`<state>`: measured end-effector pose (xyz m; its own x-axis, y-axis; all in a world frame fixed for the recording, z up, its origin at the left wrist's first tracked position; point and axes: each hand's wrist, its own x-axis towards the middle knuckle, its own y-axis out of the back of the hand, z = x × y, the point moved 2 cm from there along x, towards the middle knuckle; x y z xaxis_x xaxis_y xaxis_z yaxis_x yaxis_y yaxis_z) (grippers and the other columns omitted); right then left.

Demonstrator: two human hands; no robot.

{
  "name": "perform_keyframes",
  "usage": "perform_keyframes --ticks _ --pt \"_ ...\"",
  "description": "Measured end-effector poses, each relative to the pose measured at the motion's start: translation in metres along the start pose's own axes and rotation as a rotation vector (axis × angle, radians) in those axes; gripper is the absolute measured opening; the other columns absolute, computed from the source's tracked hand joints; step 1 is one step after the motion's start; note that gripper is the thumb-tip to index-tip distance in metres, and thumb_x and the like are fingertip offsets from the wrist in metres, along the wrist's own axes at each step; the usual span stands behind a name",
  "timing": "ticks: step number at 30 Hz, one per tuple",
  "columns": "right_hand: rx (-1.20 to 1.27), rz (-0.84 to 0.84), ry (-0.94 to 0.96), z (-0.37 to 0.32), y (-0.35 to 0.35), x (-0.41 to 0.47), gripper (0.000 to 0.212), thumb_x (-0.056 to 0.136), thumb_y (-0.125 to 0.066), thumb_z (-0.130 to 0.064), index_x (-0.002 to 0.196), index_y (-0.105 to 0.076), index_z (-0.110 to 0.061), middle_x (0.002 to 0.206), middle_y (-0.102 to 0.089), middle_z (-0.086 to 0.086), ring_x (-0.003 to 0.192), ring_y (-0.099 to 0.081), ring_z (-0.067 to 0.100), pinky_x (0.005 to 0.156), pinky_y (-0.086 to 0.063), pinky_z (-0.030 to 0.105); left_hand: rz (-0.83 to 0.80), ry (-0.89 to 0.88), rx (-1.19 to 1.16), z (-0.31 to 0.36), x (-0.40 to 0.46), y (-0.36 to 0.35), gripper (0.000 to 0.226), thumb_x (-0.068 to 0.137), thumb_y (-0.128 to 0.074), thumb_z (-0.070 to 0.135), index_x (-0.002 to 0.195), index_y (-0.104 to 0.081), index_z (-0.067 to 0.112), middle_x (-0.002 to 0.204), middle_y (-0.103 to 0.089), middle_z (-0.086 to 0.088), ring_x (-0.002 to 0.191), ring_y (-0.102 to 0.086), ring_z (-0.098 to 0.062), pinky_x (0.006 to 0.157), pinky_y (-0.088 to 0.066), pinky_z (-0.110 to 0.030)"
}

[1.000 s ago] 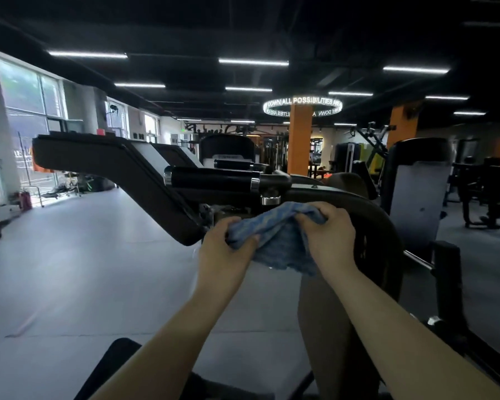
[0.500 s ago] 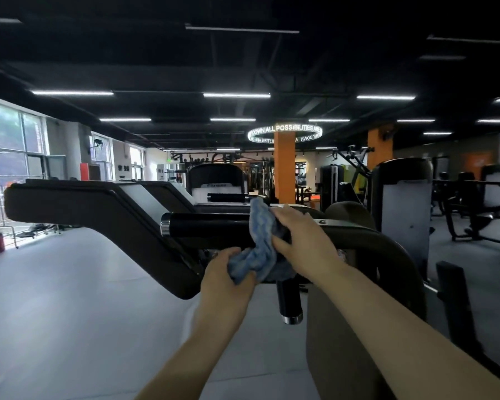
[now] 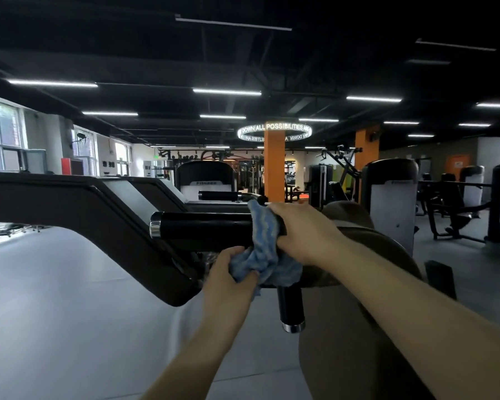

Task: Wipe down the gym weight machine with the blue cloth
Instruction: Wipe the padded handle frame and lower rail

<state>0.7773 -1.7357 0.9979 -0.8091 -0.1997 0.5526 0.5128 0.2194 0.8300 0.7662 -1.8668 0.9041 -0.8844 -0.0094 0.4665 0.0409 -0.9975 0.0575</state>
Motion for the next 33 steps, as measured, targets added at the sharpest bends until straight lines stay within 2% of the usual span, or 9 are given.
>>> perform_keyframes --ticks 4,8,15,17,19,21,23,27,33 --pt "-0.272 0.530 0.021 -0.018 -0.028 -0.011 0.036 0.054 -0.080 -0.005 0.087 -0.064 -0.007 0.076 -0.065 0.006 0.071 -0.063 0.023 0.068 -0.055 0.030 0.008 -0.015 -0.023 -0.003 -0.001 -0.001 0.031 0.087 -0.060 0.005 0.109 -0.053 0.025 0.089 -0.062 0.008 0.075 -0.061 -0.005 0.061 -0.051 -0.016" --pt "-0.212 0.073 0.044 -0.011 -0.001 0.007 0.020 0.081 -0.058 -0.013 0.101 -0.057 -0.016 0.097 -0.063 0.002 0.093 -0.058 0.024 0.074 -0.040 0.028 -0.031 -0.015 -0.026 -0.002 0.004 0.003 0.029 0.085 -0.062 0.004 0.107 -0.055 0.021 0.086 -0.064 0.001 0.066 -0.063 -0.009 0.055 -0.050 -0.015" --pt "0.231 -0.458 -0.024 0.010 0.027 0.029 0.026 0.079 -0.070 -0.005 0.101 -0.067 -0.018 0.104 -0.067 -0.002 0.101 -0.062 0.017 0.093 -0.050 0.034 -0.069 -0.014 -0.050 0.006 -0.004 0.007 0.028 0.086 -0.062 0.007 0.103 -0.053 0.028 0.084 -0.062 0.007 0.059 -0.060 0.004 0.053 -0.048 -0.010" --pt "0.408 -0.321 -0.044 0.020 0.013 0.016 0.040 0.081 -0.067 -0.002 0.115 -0.063 -0.024 0.128 -0.055 -0.004 0.122 -0.050 0.013 0.107 -0.038 0.036 -0.053 -0.037 -0.048 0.007 -0.008 0.008 0.029 0.085 -0.062 0.007 0.100 -0.053 0.030 0.089 -0.061 0.009 0.068 -0.060 0.001 0.055 -0.048 -0.010" --pt "0.552 0.097 -0.125 0.028 -0.012 -0.005 0.055 0.079 -0.070 -0.005 0.126 -0.053 -0.030 0.149 -0.027 -0.002 0.137 -0.025 0.013 0.114 -0.024 0.034 -0.040 -0.060 -0.037 0.007 -0.008 0.007 0.032 0.085 -0.061 0.005 0.100 -0.053 0.032 0.097 -0.061 0.007 0.079 -0.060 -0.002 0.061 -0.048 -0.011" --pt "0.618 0.535 -0.339 0.024 -0.035 -0.029 0.049 0.072 -0.077 -0.013 0.109 -0.050 -0.030 0.130 -0.036 0.001 0.123 -0.037 0.015 0.102 -0.035 0.029 -0.025 -0.064 -0.017 0.005 -0.009 0.003 0.038 0.085 -0.061 0.005 0.114 -0.050 0.028 0.109 -0.059 0.006 0.091 -0.057 -0.004 0.073 -0.047 -0.014" --pt "0.695 0.717 -0.510 0.013 -0.048 -0.039 0.034 0.072 -0.077 -0.015 0.088 -0.048 -0.024 0.102 -0.048 -0.001 0.094 -0.050 0.014 0.079 -0.043 0.023 0.000 -0.070 -0.023 0.006 -0.010 -0.002 0.051 0.087 -0.060 0.006 0.131 -0.042 0.023 0.115 -0.054 0.007 0.099 -0.054 -0.005 0.081 -0.045 -0.016" --pt "0.776 0.720 -0.556 0.001 -0.058 -0.042 0.006 0.086 -0.062 -0.010 0.083 -0.064 -0.015 0.075 -0.062 -0.006 0.072 -0.059 0.006 0.063 -0.046 0.018 0.035 -0.006 -0.213 0.007 0.000 -0.011 0.042 0.090 -0.056 0.003 0.127 -0.038 0.009 0.107 -0.057 0.006 0.091 -0.055 0.002 0.067 -0.047 -0.004" --pt "0.584 0.527 -0.481 -0.007 -0.051 -0.050 0.025 0.087 -0.058 -0.014 0.064 -0.050 -0.015 0.062 -0.052 -0.003 0.057 -0.050 0.009 0.049 -0.032 0.018 -0.089 0.066 -0.355 0.003 0.016 -0.028 0.021 0.097 -0.045 0.013 0.114 -0.056 0.007 0.097 -0.065 -0.007 0.083 -0.064 -0.011 0.069 -0.049 -0.021"
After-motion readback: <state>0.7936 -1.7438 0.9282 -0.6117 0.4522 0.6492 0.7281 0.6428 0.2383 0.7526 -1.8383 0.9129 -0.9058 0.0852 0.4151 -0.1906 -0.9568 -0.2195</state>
